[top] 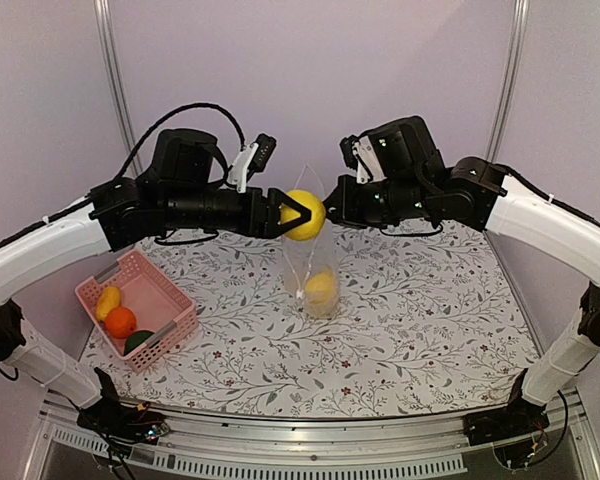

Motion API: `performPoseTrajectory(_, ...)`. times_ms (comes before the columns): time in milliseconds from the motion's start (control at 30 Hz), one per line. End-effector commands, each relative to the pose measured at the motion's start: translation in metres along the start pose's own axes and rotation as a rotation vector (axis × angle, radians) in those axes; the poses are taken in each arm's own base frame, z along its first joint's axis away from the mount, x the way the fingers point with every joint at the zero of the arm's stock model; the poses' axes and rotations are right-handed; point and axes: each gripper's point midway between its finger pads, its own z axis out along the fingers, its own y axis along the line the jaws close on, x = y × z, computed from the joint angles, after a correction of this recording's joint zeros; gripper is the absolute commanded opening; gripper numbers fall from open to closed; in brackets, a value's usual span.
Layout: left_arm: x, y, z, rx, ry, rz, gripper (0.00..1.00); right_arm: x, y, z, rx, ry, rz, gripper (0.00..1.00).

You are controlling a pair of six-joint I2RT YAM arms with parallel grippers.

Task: Place the food in the zip-top bag and seal the zipper
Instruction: Place the fake fruit in the zipper food storage bag.

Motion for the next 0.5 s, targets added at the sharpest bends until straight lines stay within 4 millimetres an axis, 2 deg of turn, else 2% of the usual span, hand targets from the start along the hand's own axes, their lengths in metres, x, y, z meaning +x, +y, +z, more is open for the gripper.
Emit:
performPoseTrajectory(0,-0.002,0.021,0.001,-0.146,-0.002,0.017,0.67,-0.01,0.007,-0.009,-0.016,-0.025,-0.005,0.0)
performPoseTrajectory(200,0.004,0.03,0.011,-0.193,0.047,0.024,0.68,-0.01,0.009,-0.007,-0.024,-0.019,-0.007,0.0)
performPoseTrajectory(467,0.006,0.053,0.019,-0.323,0.076,0.033,0.69,-0.01,0.009,-0.006,-0.025,-0.015,-0.009,0.0)
